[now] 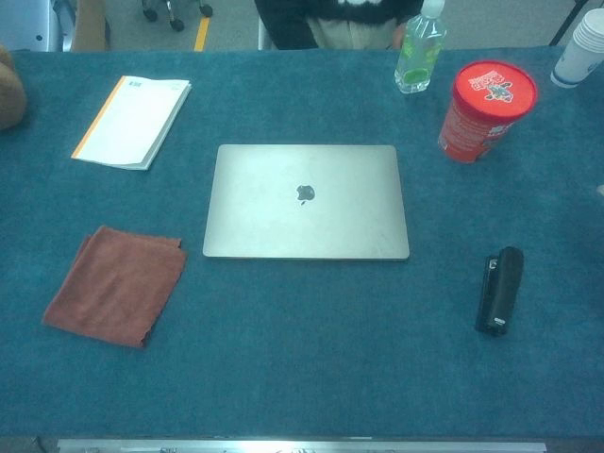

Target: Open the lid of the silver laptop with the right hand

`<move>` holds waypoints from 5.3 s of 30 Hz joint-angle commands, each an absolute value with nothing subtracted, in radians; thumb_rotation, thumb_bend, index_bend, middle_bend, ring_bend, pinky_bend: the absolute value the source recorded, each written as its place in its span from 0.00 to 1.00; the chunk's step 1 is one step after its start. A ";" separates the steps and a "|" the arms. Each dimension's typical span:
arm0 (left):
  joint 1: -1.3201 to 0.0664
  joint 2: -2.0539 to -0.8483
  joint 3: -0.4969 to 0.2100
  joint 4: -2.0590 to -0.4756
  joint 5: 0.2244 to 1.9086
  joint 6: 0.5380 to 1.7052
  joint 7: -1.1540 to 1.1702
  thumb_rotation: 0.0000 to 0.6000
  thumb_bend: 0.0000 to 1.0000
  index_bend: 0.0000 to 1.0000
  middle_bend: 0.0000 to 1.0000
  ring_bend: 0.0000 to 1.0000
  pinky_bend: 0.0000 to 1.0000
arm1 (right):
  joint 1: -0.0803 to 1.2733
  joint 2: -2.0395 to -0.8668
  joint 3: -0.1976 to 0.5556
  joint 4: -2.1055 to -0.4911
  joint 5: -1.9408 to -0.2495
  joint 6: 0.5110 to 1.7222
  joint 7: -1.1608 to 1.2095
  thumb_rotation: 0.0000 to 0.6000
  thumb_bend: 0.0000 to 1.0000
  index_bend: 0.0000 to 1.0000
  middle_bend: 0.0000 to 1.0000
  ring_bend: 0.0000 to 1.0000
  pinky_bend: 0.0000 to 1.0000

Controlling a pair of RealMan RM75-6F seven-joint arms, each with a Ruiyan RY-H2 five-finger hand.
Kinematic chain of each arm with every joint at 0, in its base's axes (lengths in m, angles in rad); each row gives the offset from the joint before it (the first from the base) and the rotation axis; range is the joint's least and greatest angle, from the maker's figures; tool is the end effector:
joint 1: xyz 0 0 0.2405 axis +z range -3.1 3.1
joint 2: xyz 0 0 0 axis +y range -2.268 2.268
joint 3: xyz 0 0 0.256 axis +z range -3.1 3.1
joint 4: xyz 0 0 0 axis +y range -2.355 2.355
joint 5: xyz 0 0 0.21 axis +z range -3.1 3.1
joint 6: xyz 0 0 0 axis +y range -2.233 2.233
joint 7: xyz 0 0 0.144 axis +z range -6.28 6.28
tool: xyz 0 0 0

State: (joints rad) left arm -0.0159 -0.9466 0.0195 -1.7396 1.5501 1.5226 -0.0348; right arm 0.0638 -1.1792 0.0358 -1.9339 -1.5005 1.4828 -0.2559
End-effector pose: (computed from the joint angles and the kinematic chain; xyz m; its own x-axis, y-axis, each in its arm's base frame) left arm -0.3052 0.1445 0.1944 0.4073 0.0600 0.9113 0.9126 0.0118 -0.4086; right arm -0.2409 -0.1663 0.1208 0.2788 -0.0495 0.9591 -0.9604 -0.0194 0.2781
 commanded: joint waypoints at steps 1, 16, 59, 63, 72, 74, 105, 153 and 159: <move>-0.013 -0.946 0.021 -1.740 1.552 1.527 -0.035 1.00 0.47 0.12 0.06 0.00 0.00 | 0.064 -1.178 0.034 -1.934 -1.503 1.482 -0.256 1.00 0.19 0.05 0.14 0.00 0.06; 0.006 -0.928 0.028 -1.755 1.559 1.546 -0.039 1.00 0.47 0.12 0.06 0.00 0.00 | 0.077 -1.165 0.028 -1.958 -1.533 1.460 -0.240 1.00 0.19 0.05 0.14 0.00 0.06; 0.012 -0.915 0.031 -1.724 1.557 1.532 -0.090 1.00 0.47 0.12 0.06 0.00 0.00 | 0.558 -1.758 0.110 -1.849 -1.085 1.066 -0.847 1.00 0.05 0.05 0.14 0.00 0.06; 0.013 -0.915 0.032 -1.718 1.556 1.533 -0.098 1.00 0.47 0.12 0.06 0.00 0.00 | 0.578 -1.806 0.114 -1.799 -1.065 1.082 -0.863 1.00 0.05 0.05 0.14 0.00 0.06; 0.015 -0.918 0.032 -1.704 1.554 1.533 -0.113 1.00 0.47 0.12 0.06 0.00 0.00 | 0.615 -1.875 0.120 -1.679 -1.010 1.085 -0.867 1.00 0.05 0.05 0.14 0.00 0.06; 0.015 -0.919 0.031 -1.703 1.553 1.533 -0.116 1.00 0.47 0.12 0.06 0.00 0.00 | 0.621 -1.890 0.121 -1.652 -0.999 1.085 -0.866 1.00 0.05 0.05 0.14 0.00 0.06; 0.005 -0.931 0.022 -1.675 1.530 1.508 -0.133 1.00 0.47 0.12 0.06 0.00 0.00 | 0.700 -2.004 0.143 -1.467 -0.953 1.080 -0.858 1.00 0.19 0.05 0.14 0.00 0.06; -0.336 -0.962 0.135 -1.572 1.803 1.081 -0.350 0.84 0.47 0.17 0.08 0.02 0.00 | 0.847 -1.895 0.248 -1.638 -0.873 1.194 -1.061 1.00 0.40 0.05 0.14 0.00 0.06; -0.420 -0.990 0.156 -1.561 1.863 1.027 -0.407 0.62 0.47 0.13 0.05 0.01 0.00 | 0.863 -1.889 0.256 -1.647 -0.859 1.212 -1.076 1.00 0.40 0.05 0.14 0.00 0.06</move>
